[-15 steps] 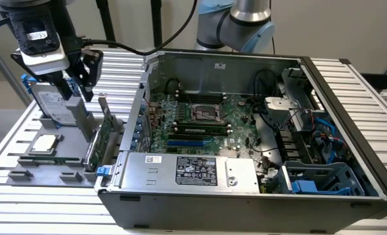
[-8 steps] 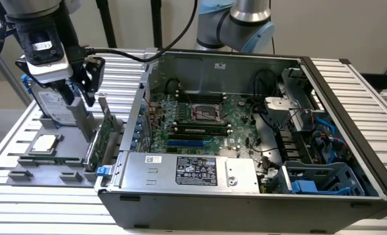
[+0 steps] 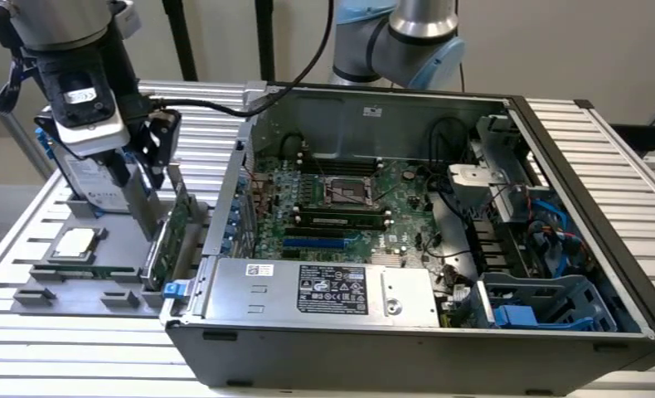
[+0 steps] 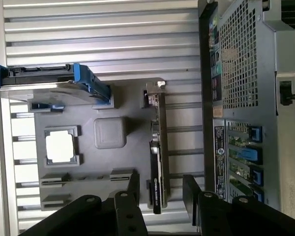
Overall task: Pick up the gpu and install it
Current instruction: 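Pick up the gpu and move the gpu toward the slot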
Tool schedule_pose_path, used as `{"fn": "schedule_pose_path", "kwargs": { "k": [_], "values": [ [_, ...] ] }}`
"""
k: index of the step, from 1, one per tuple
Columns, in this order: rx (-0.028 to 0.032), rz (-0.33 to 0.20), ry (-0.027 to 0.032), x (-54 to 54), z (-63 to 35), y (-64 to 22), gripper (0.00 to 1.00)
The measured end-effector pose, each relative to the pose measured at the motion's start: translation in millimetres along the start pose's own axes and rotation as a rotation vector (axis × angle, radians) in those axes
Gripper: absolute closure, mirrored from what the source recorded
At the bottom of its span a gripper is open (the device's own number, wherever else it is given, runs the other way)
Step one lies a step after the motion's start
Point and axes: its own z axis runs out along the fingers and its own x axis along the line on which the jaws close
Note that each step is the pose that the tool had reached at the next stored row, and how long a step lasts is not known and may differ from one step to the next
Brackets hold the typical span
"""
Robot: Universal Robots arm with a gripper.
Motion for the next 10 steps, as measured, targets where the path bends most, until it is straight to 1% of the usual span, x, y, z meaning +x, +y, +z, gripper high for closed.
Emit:
{"fn": "schedule_pose_path", "kwargs": {
  "k": [10],
  "values": [
    [0.0,0.0,0.0,0.4,18.2,-0.8,0.0]
  ]
}}
